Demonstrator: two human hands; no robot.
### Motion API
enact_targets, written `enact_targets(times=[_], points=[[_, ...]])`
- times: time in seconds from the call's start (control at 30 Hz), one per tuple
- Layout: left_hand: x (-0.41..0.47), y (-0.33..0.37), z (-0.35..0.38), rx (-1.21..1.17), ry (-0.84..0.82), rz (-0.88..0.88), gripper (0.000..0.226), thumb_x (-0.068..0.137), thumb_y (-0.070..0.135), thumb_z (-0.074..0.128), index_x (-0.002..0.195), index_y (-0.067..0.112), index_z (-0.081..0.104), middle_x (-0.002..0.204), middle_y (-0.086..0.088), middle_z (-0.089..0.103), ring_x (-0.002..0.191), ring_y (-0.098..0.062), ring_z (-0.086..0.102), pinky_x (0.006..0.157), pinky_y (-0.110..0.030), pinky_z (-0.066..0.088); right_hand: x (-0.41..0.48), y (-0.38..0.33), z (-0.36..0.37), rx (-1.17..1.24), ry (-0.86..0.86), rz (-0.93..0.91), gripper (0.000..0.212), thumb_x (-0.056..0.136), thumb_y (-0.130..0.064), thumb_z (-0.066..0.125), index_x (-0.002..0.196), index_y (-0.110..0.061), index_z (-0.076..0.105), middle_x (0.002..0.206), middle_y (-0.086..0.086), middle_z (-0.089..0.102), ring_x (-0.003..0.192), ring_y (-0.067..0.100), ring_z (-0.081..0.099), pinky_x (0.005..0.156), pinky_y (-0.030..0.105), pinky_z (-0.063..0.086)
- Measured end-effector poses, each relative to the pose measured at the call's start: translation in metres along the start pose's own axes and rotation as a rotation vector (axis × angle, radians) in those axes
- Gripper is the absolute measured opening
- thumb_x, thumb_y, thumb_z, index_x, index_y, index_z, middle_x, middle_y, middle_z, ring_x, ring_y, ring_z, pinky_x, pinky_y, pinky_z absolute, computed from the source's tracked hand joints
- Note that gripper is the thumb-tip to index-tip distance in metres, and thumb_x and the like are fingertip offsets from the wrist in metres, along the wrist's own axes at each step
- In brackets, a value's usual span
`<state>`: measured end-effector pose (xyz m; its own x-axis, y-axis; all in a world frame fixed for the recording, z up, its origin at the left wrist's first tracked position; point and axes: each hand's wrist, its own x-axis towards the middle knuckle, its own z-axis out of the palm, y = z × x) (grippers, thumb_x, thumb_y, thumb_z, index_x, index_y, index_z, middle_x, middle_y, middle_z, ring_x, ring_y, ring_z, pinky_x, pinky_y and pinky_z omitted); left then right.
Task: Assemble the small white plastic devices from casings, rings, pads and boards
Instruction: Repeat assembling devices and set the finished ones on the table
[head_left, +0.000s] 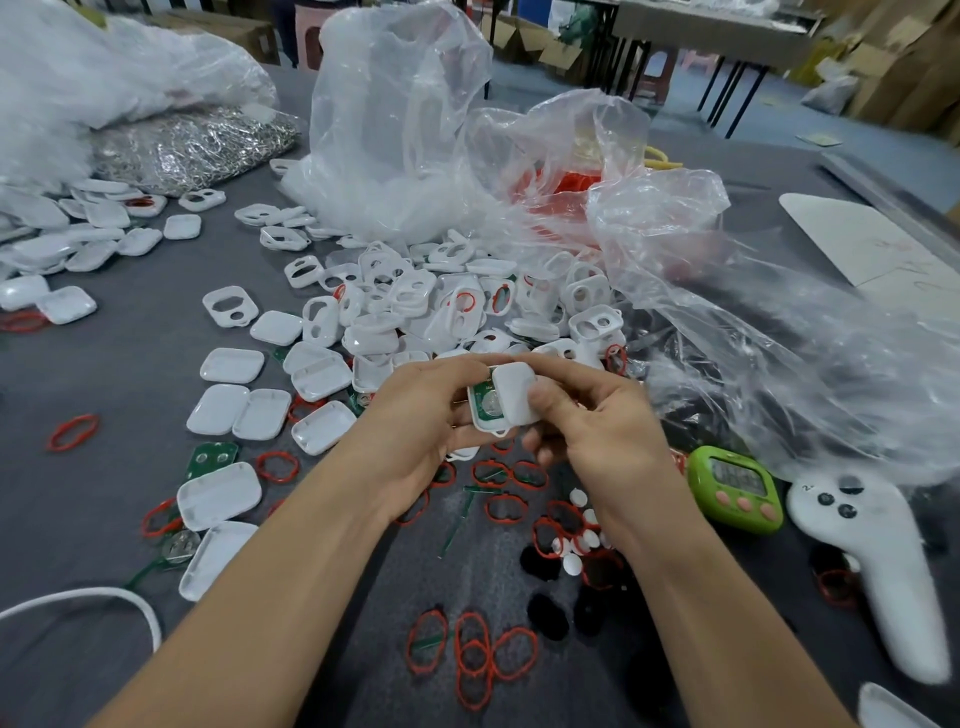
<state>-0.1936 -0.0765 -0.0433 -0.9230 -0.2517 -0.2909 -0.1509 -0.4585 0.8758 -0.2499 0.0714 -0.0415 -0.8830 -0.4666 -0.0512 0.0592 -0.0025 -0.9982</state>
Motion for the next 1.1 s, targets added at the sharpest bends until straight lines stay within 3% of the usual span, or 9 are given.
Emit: enact_targets(times=[0.17, 0.3, 0.43, 0.6, 0.73, 0.8, 0.97, 1.1], points=[[-0.001, -0.001, 0.002, -0.025, 0.012, -0.010, 0.029, 0.102, 0.007, 0.047, 0.107, 0.004, 0.076, 0.103, -0.019, 0.078, 0.086, -0.024, 0.075, 0.072, -0.035, 0.064, 0.001, 0.006, 0.002, -0.086, 0.031, -0.026, 0.031, 0.099, -0.002, 0.063, 0.119, -0.025, 0.070, 0.063, 0.001, 0.068, 0.052, 0.025, 0.062, 0.047, 0.029, 0.052], [-0.001, -0.002, 0.001, 0.012, 0.018, 0.005, 0.026, 0.099, 0.002, 0.051, 0.112, 0.004, 0.074, 0.107, -0.021, 0.077, 0.086, -0.026, 0.073, 0.074, -0.035, 0.063, 0.001, 0.008, 0.004, -0.186, 0.074, -0.030, 0.040, 0.096, -0.007, 0.068, 0.130, -0.026, 0.063, 0.062, 0.003, 0.069, 0.050, 0.026, 0.065, 0.051, 0.032, 0.053], [-0.001, -0.003, 0.002, 0.044, 0.014, 0.016, 0.030, 0.093, -0.008, 0.056, 0.111, 0.006, 0.075, 0.088, -0.013, 0.078, 0.067, -0.019, 0.071, 0.067, -0.030, 0.062, 0.002, 0.010, 0.006, -0.235, 0.128, -0.019, 0.040, 0.091, -0.014, 0.072, 0.128, -0.025, 0.063, 0.060, 0.008, 0.071, 0.046, 0.020, 0.064, 0.054, 0.031, 0.051], [0.000, -0.005, 0.001, 0.055, 0.005, 0.032, 0.031, 0.093, -0.009, 0.058, 0.111, 0.008, 0.077, 0.104, -0.012, 0.078, 0.079, -0.017, 0.074, 0.071, -0.028, 0.061, 0.004, 0.012, 0.009, -0.254, 0.185, 0.040, 0.047, 0.069, -0.038, 0.073, 0.115, -0.030, 0.066, 0.058, 0.005, 0.070, 0.050, 0.013, 0.064, 0.057, 0.031, 0.048], [-0.002, -0.003, 0.003, 0.054, -0.028, 0.046, 0.035, 0.092, -0.012, 0.054, 0.111, 0.006, 0.077, 0.079, -0.003, 0.074, 0.057, -0.008, 0.064, 0.059, -0.020, 0.057, 0.006, 0.013, 0.009, -0.181, 0.213, 0.126, 0.035, 0.061, -0.043, 0.078, 0.092, -0.029, 0.073, 0.069, -0.002, 0.073, 0.059, 0.018, 0.067, 0.065, 0.037, 0.051], [-0.002, -0.001, 0.003, 0.049, -0.038, 0.060, 0.035, 0.092, -0.013, 0.053, 0.111, 0.003, 0.078, 0.080, -0.006, 0.070, 0.055, -0.008, 0.058, 0.052, -0.016, 0.052, 0.004, 0.011, 0.007, -0.140, 0.161, 0.151, 0.025, 0.067, -0.041, 0.080, 0.088, -0.027, 0.073, 0.072, -0.001, 0.076, 0.064, 0.020, 0.072, 0.065, 0.036, 0.053], [-0.007, 0.001, 0.002, -0.086, -0.149, 0.064, 0.034, 0.095, -0.017, 0.047, 0.119, -0.006, 0.069, 0.074, -0.001, 0.074, 0.055, -0.005, 0.066, 0.050, -0.013, 0.051, -0.001, 0.001, 0.003, -0.026, 0.098, 0.120, 0.010, 0.088, -0.011, 0.080, 0.086, -0.019, 0.073, 0.072, 0.000, 0.075, 0.064, 0.017, 0.071, 0.056, 0.021, 0.054], [-0.007, 0.001, 0.002, -0.125, -0.172, 0.034, 0.033, 0.096, -0.013, 0.050, 0.113, 0.000, 0.075, 0.101, -0.015, 0.077, 0.089, -0.019, 0.075, 0.072, -0.023, 0.059, -0.004, -0.003, 0.004, -0.063, 0.058, 0.023, 0.027, 0.089, -0.007, 0.077, 0.079, -0.031, 0.081, 0.068, 0.001, 0.071, 0.058, 0.012, 0.060, 0.053, 0.022, 0.050]])
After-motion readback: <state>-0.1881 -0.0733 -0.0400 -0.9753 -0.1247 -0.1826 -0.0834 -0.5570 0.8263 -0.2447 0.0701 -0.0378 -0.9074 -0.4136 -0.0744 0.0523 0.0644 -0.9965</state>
